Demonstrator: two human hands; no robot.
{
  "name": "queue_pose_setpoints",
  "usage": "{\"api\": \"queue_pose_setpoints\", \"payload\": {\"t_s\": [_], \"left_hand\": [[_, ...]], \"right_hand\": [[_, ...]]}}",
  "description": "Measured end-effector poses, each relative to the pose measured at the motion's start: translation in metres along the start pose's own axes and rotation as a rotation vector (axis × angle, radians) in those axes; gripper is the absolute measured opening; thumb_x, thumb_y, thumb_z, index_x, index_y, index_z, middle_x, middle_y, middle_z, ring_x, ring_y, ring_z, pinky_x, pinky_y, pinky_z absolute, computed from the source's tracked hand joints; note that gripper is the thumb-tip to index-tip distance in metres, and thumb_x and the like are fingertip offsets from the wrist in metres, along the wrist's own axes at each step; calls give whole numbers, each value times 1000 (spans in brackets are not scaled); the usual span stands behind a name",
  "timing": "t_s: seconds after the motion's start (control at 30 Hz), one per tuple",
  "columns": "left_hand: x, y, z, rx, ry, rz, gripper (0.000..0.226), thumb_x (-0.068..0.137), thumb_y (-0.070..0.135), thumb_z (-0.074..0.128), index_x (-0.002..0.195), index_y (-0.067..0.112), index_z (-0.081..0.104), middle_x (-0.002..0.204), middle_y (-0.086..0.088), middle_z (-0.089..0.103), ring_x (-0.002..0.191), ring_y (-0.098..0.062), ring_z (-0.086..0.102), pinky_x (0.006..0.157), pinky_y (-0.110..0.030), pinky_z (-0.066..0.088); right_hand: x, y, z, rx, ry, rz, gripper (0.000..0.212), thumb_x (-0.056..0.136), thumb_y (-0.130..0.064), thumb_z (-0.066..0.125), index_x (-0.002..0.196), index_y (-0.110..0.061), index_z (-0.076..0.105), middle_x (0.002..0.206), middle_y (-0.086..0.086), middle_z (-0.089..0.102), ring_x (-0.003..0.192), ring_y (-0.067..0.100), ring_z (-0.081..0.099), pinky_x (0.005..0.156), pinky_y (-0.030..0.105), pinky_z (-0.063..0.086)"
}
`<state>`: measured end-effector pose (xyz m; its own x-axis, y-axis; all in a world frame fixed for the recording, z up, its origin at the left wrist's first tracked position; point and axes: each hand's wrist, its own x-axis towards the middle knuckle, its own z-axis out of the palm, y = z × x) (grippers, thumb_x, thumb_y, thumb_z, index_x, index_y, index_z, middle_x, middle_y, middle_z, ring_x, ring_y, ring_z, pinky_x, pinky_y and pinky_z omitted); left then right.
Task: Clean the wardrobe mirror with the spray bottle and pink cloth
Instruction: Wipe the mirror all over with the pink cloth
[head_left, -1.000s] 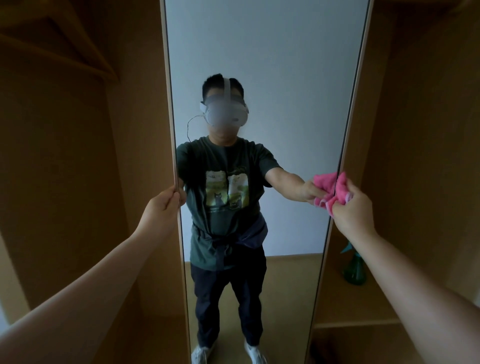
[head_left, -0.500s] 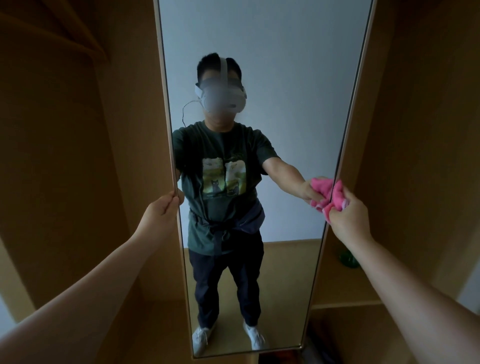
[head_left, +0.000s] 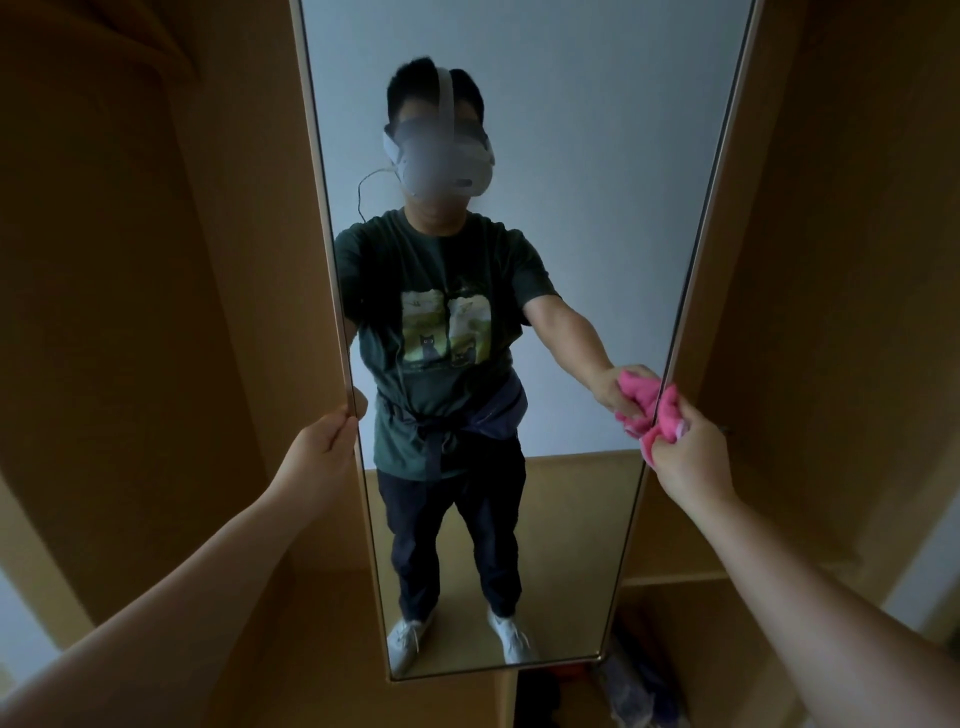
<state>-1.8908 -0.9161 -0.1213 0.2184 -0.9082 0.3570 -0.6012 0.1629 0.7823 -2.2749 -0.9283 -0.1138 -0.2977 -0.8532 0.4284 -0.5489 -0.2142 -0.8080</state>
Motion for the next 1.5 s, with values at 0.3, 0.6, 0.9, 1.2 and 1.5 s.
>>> {"api": "queue_pose_setpoints", "payload": {"t_s": [0.3, 0.6, 0.9, 1.2, 1.5], "left_hand": [[-10, -13, 9, 23, -31, -17, 20, 103, 28, 40, 108, 18, 57, 66, 4, 59, 46, 2, 55, 40, -13, 37], [-21, -26, 17, 28, -59, -18, 23, 103, 26, 40, 90, 18, 57, 67, 0, 57, 53, -7, 52, 46, -18, 39], [-32, -38, 24, 59, -118, -30, 24, 103, 24, 40, 88, 16, 56, 76, -18, 62, 58, -19, 53, 52, -28, 40], [-44, -66, 39, 163, -239, -105, 18, 102, 19, 42, 89, 22, 53, 75, -10, 61, 54, -15, 53, 47, -24, 41], [-53, -75, 48, 213, -264, -135, 16, 102, 18, 42, 92, 14, 54, 80, -13, 64, 68, -31, 62, 58, -40, 51]], "right_hand": [[-8, 21, 11, -55, -87, 59, 46, 89, 2, 58, 132, -15, 54, 80, -11, 59, 77, 9, 62, 56, 10, 40], [-19, 51, 22, -62, -124, 96, 39, 89, -2, 59, 126, -18, 60, 103, -3, 70, 78, 1, 62, 61, 11, 48], [-30, 78, 32, -74, -156, 115, 43, 87, -6, 64, 128, -19, 60, 99, -11, 69, 85, 4, 64, 66, 13, 48], [-43, 104, 43, -81, -194, 202, 43, 87, -4, 62, 128, -18, 58, 105, -2, 70, 88, 16, 67, 71, 28, 56], [-56, 129, 57, -15, -185, 317, 42, 84, 1, 66, 123, -15, 61, 96, 5, 68, 90, 24, 68, 79, 47, 59]]}}
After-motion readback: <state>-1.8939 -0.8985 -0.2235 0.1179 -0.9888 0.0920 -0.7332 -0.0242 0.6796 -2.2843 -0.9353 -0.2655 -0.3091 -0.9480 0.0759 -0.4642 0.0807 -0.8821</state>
